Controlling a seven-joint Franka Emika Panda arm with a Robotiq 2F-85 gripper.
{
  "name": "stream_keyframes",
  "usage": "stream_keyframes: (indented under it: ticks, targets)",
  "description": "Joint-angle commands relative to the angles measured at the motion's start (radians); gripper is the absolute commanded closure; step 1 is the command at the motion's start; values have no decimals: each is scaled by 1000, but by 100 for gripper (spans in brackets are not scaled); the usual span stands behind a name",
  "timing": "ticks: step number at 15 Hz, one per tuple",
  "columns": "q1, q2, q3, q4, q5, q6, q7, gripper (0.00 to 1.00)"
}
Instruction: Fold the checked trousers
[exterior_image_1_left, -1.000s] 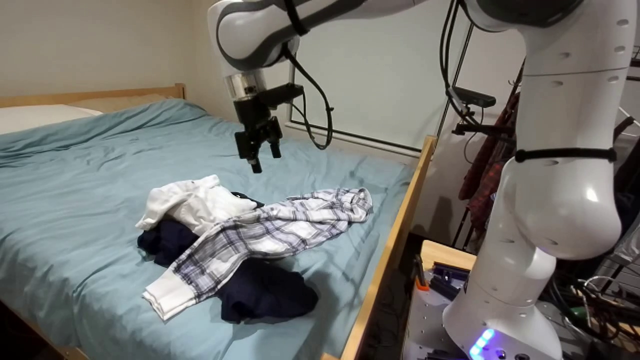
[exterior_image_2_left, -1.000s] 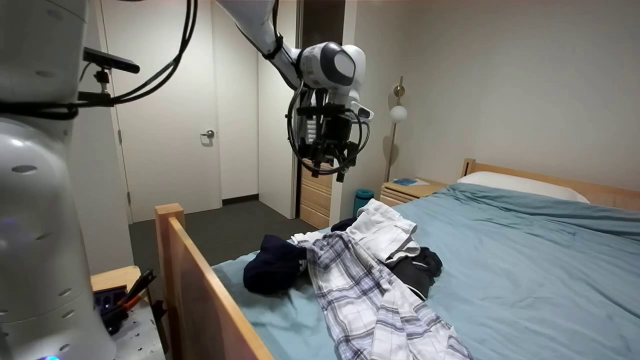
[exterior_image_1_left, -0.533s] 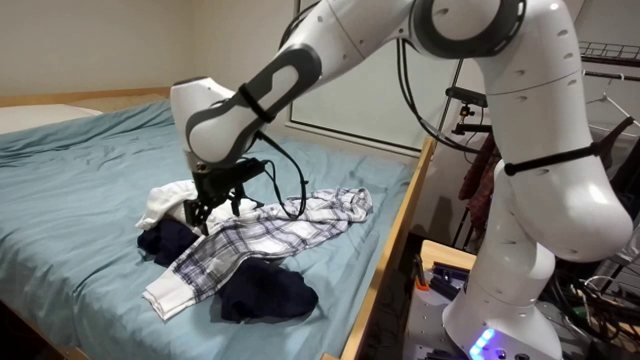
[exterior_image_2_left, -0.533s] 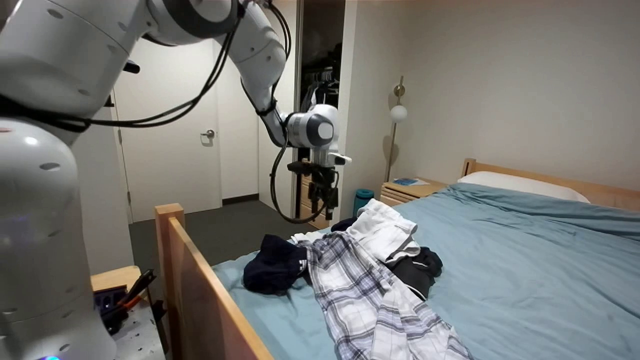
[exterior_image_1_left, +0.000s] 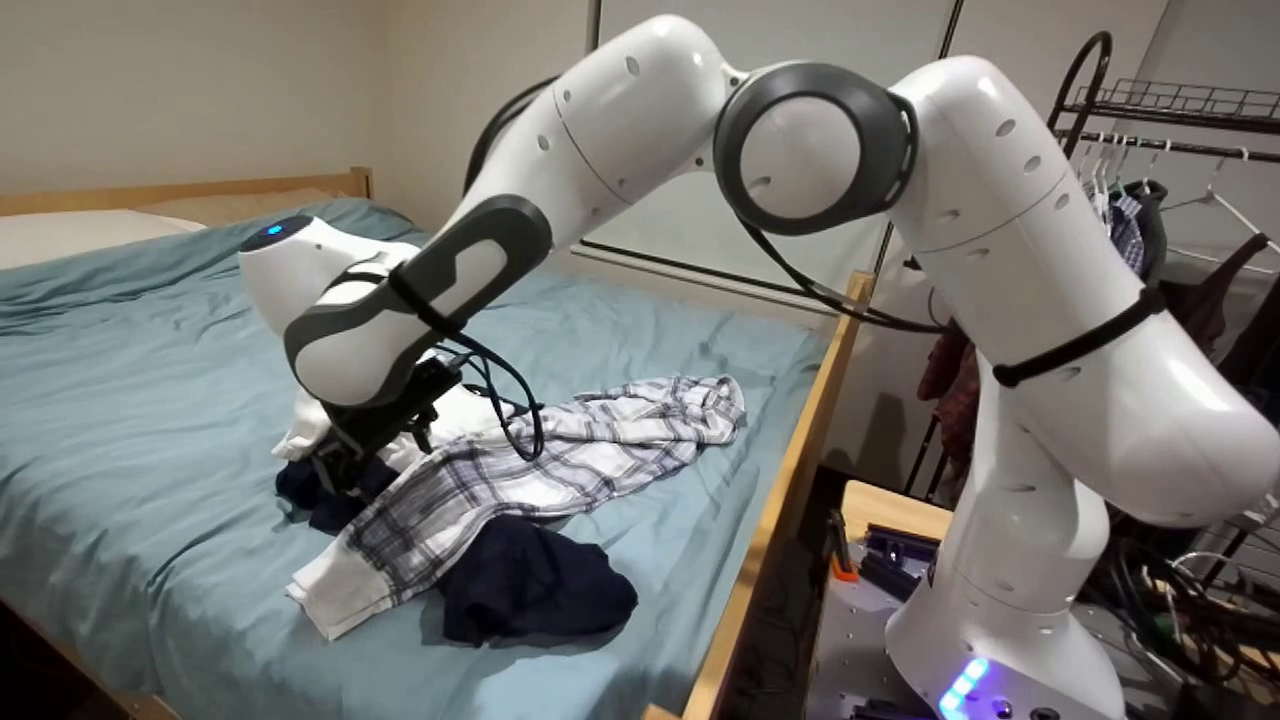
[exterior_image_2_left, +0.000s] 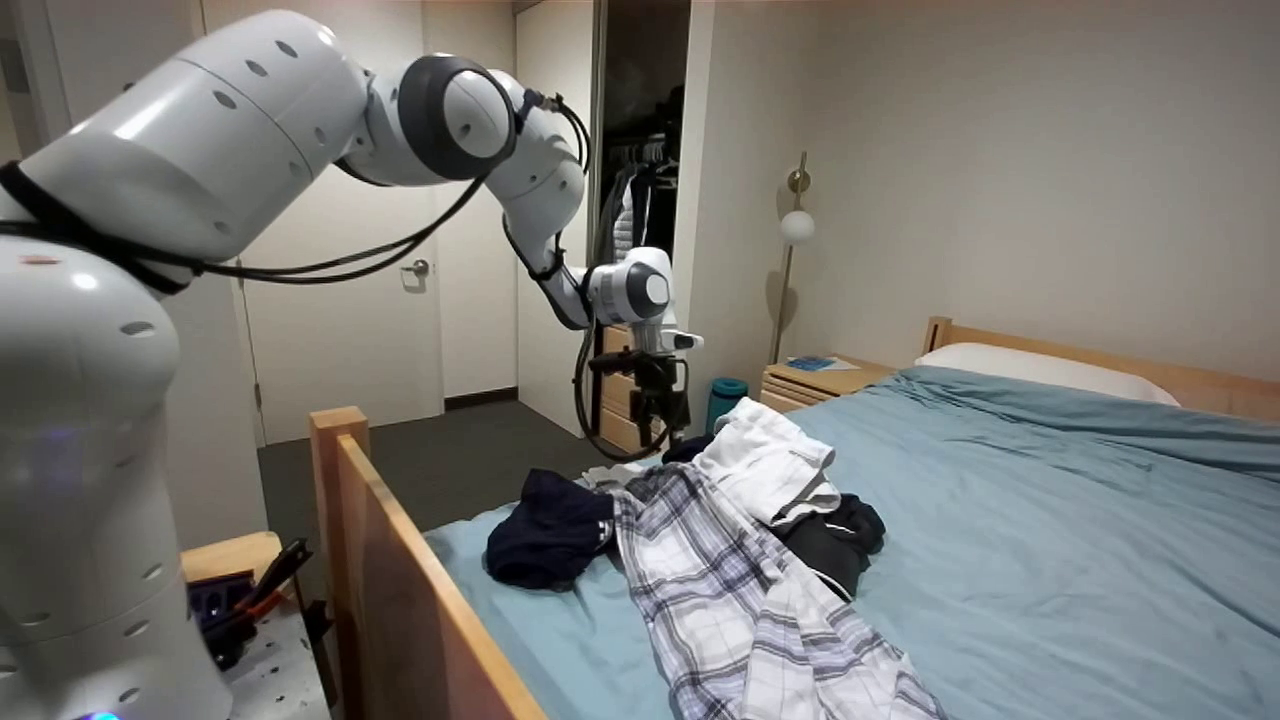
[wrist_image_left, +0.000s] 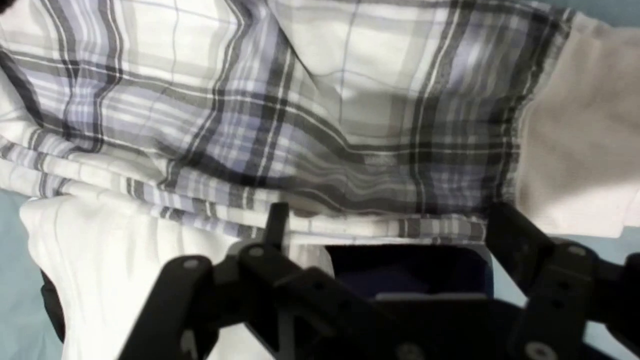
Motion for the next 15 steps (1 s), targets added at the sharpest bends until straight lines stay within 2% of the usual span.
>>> stream_keyframes:
  ticks: [1,3,7,10,13,15]
  targets:
    - [4,6,-4,11,3,-7,-2,0]
    - [8,18,-4,28,12,4,21,0]
    - [86,51,-23,95,0,-63,190,0]
    - [125,108,-32,210,-4,-191,310,0]
    - [118,174,-13,325,2,-347,308,0]
    - [98,241,-6,402,-12,-355,252,0]
